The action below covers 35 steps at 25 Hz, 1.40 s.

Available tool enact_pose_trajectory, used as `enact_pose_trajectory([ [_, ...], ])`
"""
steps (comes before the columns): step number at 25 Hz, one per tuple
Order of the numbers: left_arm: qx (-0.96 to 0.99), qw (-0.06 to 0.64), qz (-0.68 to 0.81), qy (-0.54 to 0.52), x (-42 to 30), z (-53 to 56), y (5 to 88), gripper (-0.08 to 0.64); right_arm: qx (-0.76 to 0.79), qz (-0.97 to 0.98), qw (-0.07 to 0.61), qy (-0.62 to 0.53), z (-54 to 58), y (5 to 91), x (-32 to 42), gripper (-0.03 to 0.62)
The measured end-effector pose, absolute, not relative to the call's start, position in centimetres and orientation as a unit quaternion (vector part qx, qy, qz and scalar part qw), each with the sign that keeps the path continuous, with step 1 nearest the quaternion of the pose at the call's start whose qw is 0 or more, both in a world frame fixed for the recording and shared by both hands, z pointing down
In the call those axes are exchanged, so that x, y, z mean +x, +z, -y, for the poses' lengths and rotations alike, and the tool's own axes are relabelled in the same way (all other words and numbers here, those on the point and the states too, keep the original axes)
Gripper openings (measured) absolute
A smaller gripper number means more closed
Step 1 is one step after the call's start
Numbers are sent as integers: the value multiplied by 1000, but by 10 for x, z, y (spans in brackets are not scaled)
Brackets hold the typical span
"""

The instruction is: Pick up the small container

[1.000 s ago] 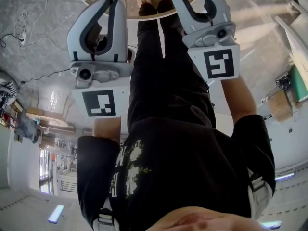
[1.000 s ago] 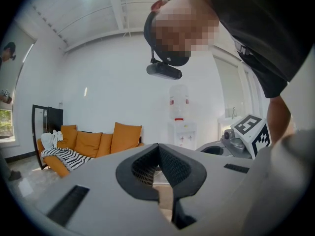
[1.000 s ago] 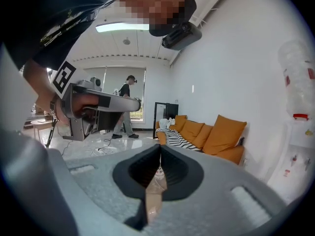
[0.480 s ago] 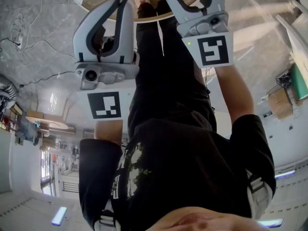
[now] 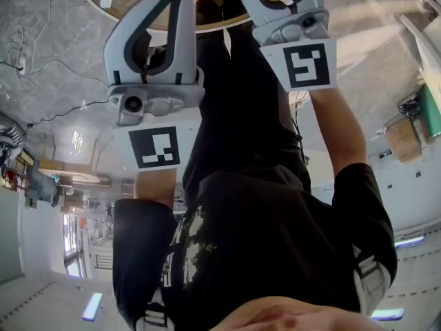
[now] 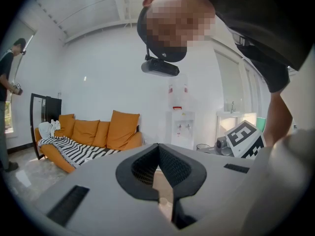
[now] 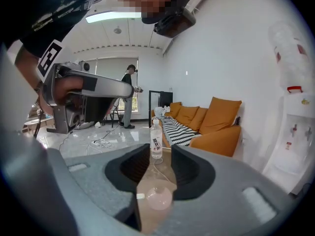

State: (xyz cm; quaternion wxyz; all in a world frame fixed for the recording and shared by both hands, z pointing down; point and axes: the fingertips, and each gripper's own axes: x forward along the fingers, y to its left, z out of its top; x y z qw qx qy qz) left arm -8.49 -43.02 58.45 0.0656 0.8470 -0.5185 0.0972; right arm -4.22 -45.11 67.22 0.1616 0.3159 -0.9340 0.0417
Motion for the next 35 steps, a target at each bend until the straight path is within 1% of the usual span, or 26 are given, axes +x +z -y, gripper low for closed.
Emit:
enact_pose_trajectory([
  [4,849,50,517,103,-86,441,605,2,323,931,162,49,456,691,-39,135],
  [10,850,48,515,103,-79,453,638,2,329,928,166,57,459,725,-29,135],
  [22,850,54,512,116,-90,457,711,2,323,929,167,67,457,793,-49,138],
  [24,849,57,512,116,-93,457,718,2,321,929,168,70,456,801,-54,164],
  [35,854,74,503,112,-92,467,768,2,318,927,186,73,464,857,-64,207],
])
